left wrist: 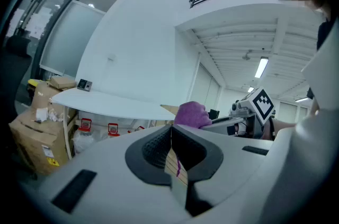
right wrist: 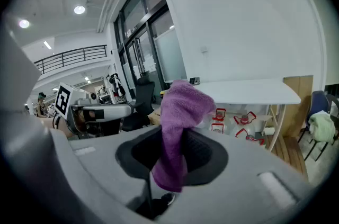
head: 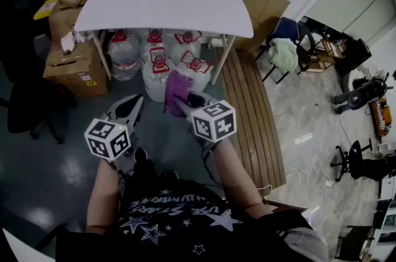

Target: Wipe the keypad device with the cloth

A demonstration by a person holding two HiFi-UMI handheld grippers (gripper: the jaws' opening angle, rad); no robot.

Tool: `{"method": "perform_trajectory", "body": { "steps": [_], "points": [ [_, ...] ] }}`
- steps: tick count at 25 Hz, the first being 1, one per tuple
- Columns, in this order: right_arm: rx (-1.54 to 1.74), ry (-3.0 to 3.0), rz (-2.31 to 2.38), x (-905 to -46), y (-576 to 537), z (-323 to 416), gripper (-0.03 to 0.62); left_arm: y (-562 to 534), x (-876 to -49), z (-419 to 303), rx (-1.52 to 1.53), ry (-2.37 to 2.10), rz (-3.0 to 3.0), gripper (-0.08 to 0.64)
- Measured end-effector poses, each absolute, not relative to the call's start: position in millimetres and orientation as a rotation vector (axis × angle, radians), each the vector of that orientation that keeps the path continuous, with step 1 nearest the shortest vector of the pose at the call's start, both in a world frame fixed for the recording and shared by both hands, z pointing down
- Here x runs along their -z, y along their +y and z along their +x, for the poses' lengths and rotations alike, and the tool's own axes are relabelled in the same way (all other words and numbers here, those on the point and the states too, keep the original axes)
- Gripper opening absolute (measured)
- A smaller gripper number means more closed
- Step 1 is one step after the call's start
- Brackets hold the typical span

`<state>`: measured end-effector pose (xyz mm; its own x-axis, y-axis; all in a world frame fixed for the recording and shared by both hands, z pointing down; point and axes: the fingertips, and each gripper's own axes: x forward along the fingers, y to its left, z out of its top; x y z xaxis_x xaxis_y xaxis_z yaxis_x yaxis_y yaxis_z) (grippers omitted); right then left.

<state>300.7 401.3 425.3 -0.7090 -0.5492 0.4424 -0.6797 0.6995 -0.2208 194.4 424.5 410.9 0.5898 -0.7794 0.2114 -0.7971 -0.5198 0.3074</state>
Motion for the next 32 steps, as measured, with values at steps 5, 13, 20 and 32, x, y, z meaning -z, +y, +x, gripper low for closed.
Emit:
{"method": "perform_trajectory", "body": {
  "steps": [5,13,20,32],
  "points": [
    [-0.533,-2.57,0.944,-425.1,410.7,299.8,0.095,431.2,-412.6,195.9,-0.062,-1.266,2.451,0.009],
    [-0.523,-2.549,0.923,-431.3,408.4,289.5,0.095,430.2,-417.5,186.5,-0.054,-1.257,2.438,0.009],
    [-0.556,-2.529,0.944,-442.7,391.6,278.3,0.095,412.4,-430.7,173.6,-0.067,-1.223,2.421,0.009],
    [-0.587,-2.515,1.097,-435.5,301.7,215.5,0.095,334.0,-447.0,92.9,-0.101,-1.163,2.398,0.009]
  ]
}}
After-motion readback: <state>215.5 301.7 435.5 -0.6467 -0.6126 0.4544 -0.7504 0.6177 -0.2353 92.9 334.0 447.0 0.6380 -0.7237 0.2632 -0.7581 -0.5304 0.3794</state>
